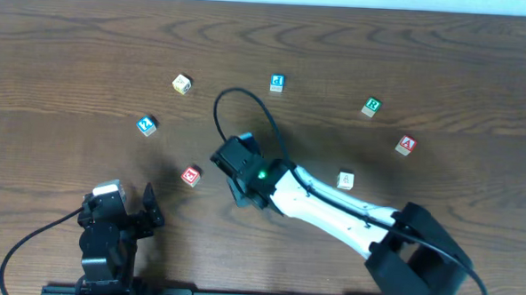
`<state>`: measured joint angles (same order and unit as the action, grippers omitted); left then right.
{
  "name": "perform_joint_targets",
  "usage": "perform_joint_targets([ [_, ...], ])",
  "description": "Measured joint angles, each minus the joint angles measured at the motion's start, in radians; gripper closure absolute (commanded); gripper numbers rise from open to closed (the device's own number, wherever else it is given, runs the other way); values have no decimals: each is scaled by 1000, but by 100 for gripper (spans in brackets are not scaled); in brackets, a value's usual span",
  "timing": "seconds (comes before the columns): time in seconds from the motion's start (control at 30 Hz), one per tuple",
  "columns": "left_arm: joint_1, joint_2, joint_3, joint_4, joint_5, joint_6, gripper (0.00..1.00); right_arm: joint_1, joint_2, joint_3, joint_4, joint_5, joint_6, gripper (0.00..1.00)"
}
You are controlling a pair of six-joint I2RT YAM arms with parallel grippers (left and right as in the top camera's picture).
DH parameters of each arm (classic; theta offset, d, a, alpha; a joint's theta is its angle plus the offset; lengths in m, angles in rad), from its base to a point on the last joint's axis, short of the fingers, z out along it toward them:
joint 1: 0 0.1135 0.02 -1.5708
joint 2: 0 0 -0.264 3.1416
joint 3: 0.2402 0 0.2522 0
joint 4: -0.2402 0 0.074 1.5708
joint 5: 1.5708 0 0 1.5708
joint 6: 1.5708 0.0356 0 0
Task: Spell out Ai2
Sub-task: 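Lift the red 'I' block and carry it toward the table center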
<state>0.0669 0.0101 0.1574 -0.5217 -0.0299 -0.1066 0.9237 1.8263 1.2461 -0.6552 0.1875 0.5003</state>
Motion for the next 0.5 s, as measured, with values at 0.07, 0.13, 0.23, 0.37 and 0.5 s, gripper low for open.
perform_joint_targets([
  [0.07, 0, 0, 0, 0, 0, 0, 5, -16, 0, 63, -32, 19, 25, 86],
  [0.13, 0, 0, 0, 0, 0, 0, 5, -50, 0, 135, -62, 42, 72, 87],
  [0.23, 0, 0, 0, 0, 0, 0, 5, -109, 0, 196, -74, 60, 132, 91],
  [0.37, 0, 0, 0, 0, 0, 0, 4, -200, 2, 244, -75, 74, 186, 96],
  [0.5, 0, 0, 0, 0, 0, 0, 5, -257, 61, 339, -157, 76, 207, 98],
])
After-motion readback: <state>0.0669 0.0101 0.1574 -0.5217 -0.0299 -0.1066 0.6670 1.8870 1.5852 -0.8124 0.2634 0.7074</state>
